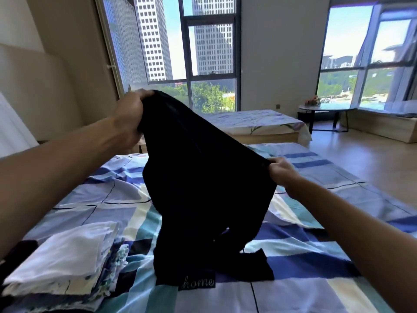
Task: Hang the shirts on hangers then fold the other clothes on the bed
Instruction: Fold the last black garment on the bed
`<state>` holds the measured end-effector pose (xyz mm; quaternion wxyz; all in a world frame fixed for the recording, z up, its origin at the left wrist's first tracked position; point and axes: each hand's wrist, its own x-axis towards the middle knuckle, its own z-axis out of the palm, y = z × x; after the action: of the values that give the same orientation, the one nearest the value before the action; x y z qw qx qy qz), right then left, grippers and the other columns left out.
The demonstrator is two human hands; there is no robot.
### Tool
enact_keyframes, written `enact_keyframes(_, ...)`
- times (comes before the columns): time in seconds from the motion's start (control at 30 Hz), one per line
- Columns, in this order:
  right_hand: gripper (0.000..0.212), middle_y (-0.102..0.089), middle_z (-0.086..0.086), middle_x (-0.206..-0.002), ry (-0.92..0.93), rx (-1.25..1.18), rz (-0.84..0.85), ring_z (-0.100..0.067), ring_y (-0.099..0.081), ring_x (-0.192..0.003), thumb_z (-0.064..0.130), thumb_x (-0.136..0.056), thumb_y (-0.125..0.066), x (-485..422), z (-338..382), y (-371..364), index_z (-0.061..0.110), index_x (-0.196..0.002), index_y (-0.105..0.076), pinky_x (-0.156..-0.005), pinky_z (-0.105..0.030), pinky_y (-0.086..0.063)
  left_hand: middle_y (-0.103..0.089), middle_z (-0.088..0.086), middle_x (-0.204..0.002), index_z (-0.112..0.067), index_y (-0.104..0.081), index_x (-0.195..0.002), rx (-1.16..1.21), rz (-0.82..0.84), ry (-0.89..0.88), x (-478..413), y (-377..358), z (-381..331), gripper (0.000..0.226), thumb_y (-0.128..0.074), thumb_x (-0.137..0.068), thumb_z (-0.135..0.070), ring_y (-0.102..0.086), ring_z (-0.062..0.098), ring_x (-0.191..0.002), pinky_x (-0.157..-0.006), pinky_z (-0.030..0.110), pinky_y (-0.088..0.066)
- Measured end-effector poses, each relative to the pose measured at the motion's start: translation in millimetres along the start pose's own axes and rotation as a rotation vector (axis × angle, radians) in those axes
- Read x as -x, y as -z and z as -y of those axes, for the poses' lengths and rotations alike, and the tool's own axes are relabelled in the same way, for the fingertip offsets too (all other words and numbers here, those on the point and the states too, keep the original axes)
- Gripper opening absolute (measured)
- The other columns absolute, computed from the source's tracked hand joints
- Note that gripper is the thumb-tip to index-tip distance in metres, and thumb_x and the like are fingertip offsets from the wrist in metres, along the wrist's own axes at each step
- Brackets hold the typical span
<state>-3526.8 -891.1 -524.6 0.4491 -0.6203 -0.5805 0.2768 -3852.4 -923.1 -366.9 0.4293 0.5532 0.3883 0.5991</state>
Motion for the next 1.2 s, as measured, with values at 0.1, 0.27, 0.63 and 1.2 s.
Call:
enact_keyframes(0.1,0.029,-0.050,-0.006,-0.063,-0.018,-0.129,-0.048,-0.009,-0.048,-0.042,-0.002,-0.099,-0.039,7,41,15,0.006,-0.083,-0.062,-0.038,-0.016,-0.033,-0.054,-0.007,-0.050,-0.016,-0.053,-0.077,-0.139,-0.067,0.129,1,15,8,0.029,-0.035,-0.100,-0.019,-0.050,0.008,-0.046,-0.041,0.017,-0.037)
enact_keyframes(0.27,0.027,-0.061,-0.010,-0.075,0.112,-0.137,-0.052,-0.020,-0.061,-0.064,0.006,-0.098,-0.046,-3,105,42,0.006,-0.079,-0.066,-0.057,-0.030,-0.047,-0.052,-0.005,-0.051,-0.020,-0.059,-0.066,-0.116,-0.001,0.195,16,25,19,0.043,-0.047,-0.099,-0.044,-0.049,0.006,-0.034,-0.037,0.015,-0.037)
enact_keyframes(0.63,0.016,-0.065,-0.008,-0.078,0.499,0.524,-0.232,-0.015,-0.053,-0.061,0.005,-0.081,-0.060,-8,186,130,0.018,-0.088,-0.066,-0.055,-0.024,-0.035,-0.070,0.011,-0.109,-0.028,-0.065,-0.113,-1.371,-0.208,-0.487,-7,23,0,0.043,-0.034,-0.099,-0.053,-0.064,0.037,-0.100,-0.078,0.041,-0.046)
enact_keyframes(1.2,0.019,-0.071,-0.004,-0.079,0.154,-0.224,0.122,-0.011,-0.065,-0.062,0.017,-0.089,-0.062,0,143,216,0.004,-0.102,-0.067,-0.059,-0.019,-0.054,-0.069,0.004,-0.086,-0.021,-0.068,-0.092,-0.601,0.188,-0.190,-31,44,-52,0.018,-0.053,-0.100,-0.016,-0.063,0.011,-0.075,-0.062,0.020,-0.045)
